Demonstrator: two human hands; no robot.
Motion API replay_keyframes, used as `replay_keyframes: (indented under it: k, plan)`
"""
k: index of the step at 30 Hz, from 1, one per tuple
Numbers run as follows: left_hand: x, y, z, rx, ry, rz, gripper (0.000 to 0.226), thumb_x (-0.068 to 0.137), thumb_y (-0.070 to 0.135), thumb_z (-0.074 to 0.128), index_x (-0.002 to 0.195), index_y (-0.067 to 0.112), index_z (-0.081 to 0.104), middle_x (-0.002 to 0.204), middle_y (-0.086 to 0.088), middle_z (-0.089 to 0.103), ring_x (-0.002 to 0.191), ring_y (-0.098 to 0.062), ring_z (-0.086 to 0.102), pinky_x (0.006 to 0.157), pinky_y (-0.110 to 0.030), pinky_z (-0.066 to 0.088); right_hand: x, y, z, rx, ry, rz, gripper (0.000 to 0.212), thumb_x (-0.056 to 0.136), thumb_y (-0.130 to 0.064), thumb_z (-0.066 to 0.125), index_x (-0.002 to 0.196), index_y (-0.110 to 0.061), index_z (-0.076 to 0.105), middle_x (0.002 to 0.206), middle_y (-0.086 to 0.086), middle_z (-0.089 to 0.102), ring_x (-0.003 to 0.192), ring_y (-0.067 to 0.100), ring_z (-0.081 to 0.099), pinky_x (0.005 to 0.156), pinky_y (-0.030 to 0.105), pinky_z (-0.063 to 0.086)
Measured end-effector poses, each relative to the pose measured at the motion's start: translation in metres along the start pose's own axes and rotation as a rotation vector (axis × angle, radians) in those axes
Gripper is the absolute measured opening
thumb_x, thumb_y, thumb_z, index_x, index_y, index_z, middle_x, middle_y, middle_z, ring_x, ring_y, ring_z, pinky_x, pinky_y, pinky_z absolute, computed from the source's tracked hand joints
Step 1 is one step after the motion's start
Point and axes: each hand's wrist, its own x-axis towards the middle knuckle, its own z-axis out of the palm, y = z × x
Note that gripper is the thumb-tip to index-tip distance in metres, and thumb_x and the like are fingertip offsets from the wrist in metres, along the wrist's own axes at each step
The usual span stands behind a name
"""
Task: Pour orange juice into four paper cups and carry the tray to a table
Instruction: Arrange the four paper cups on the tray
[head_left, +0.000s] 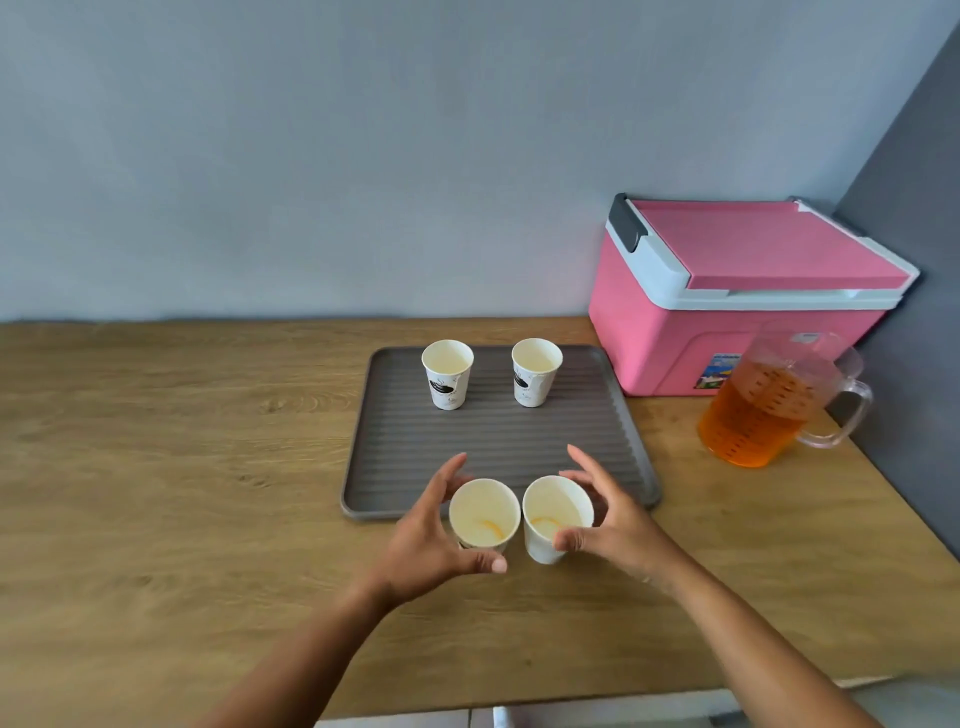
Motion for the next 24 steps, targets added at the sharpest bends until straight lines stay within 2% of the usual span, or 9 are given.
replay_keyframes:
  k: [2,3,6,7,11,16,19,22,24]
  plan:
    - [0.0,-0.002,0.006,0.006,0.004,-0.009,0.123,0.049,0.039,0.095,0.147,0.035,0.021,0.136,0.019,0.042,0.125,0.008,0.041,0.097,0.001,0.026,-0.006,0.002,0.006,-0.028,0.025,0.001,0.128,0.042,-0.046,0.095,0.148,-0.041,0.024,0.138,-0.01,0.049,0.117,-0.007,0.055,0.097,0.011,0.041]
    - [0.0,-0.004,0.008,0.015,0.017,-0.004,0.116,0.052,0.032,0.095,0.144,0.035,0.025,0.135,0.018,0.042,0.123,0.008,0.042,0.097,0.001,0.028,-0.008,0.003,0.008,-0.051,0.05,0.0,0.126,0.045,-0.04,0.096,0.149,-0.043,0.024,0.139,-0.009,0.049,0.121,-0.005,0.053,0.104,0.015,0.039]
    - [0.002,-0.01,0.013,0.058,0.073,0.0,0.095,0.057,0.023,0.091,0.134,0.036,0.036,0.127,0.018,0.052,0.115,0.006,0.05,0.102,-0.016,0.04,-0.011,0.007,0.014,-0.094,0.098,-0.009,0.119,0.053,-0.032,0.094,0.15,-0.041,0.025,0.143,-0.011,0.047,0.132,0.0,0.044,0.113,0.024,0.032]
    - [0.003,-0.011,0.013,0.065,0.085,-0.001,0.088,0.058,0.022,0.089,0.131,0.035,0.04,0.123,0.019,0.055,0.111,0.006,0.052,0.099,-0.018,0.042,-0.012,0.009,0.015,-0.101,0.108,-0.011,0.115,0.056,-0.029,0.092,0.15,-0.04,0.027,0.144,-0.012,0.047,0.131,0.0,0.044,0.113,0.024,0.032]
    - [0.003,-0.01,0.011,0.07,0.111,0.006,0.078,0.061,0.021,0.088,0.124,0.035,0.044,0.116,0.022,0.057,0.107,0.008,0.053,0.089,-0.01,0.042,-0.01,0.012,0.015,-0.117,0.13,-0.027,0.093,0.065,-0.019,0.086,0.142,-0.041,0.038,0.137,-0.017,0.052,0.122,-0.006,0.049,0.112,0.026,0.036]
    - [0.014,-0.003,-0.01,0.009,0.192,0.015,0.076,0.059,0.025,0.087,0.123,0.035,0.046,0.111,0.022,0.061,0.104,0.005,0.056,0.084,-0.006,0.043,0.006,0.002,0.005,-0.111,0.16,-0.066,0.085,0.067,-0.013,0.086,0.135,-0.039,0.043,0.126,-0.021,0.057,0.11,-0.009,0.055,0.092,0.005,0.039]
    - [0.033,0.001,-0.027,-0.032,0.272,0.002,0.073,0.059,0.025,0.086,0.12,0.038,0.047,0.109,0.022,0.062,0.1,0.003,0.06,0.084,-0.015,0.05,0.033,-0.007,-0.002,-0.102,0.219,-0.088,0.081,0.07,-0.012,0.085,0.134,-0.036,0.042,0.12,-0.022,0.059,0.105,-0.014,0.055,0.088,0.005,0.04]
    - [0.052,-0.005,-0.039,-0.031,0.319,-0.031,0.073,0.056,0.031,0.085,0.117,0.042,0.048,0.11,0.021,0.062,0.101,0.0,0.061,0.089,-0.031,0.053,0.062,-0.012,-0.004,-0.111,0.249,-0.078,0.076,0.071,-0.012,0.083,0.124,-0.046,0.042,0.113,-0.021,0.061,0.099,-0.016,0.056,0.088,0.014,0.043]
    - [0.063,-0.009,-0.041,-0.021,0.344,-0.045,0.071,0.056,0.032,0.085,0.115,0.044,0.047,0.11,0.018,0.062,0.101,-0.002,0.061,0.09,-0.033,0.053,0.078,-0.011,-0.004,-0.125,0.241,-0.066,0.073,0.071,-0.013,0.082,0.12,-0.049,0.041,0.112,-0.019,0.062,0.1,-0.011,0.058,0.09,0.021,0.046]
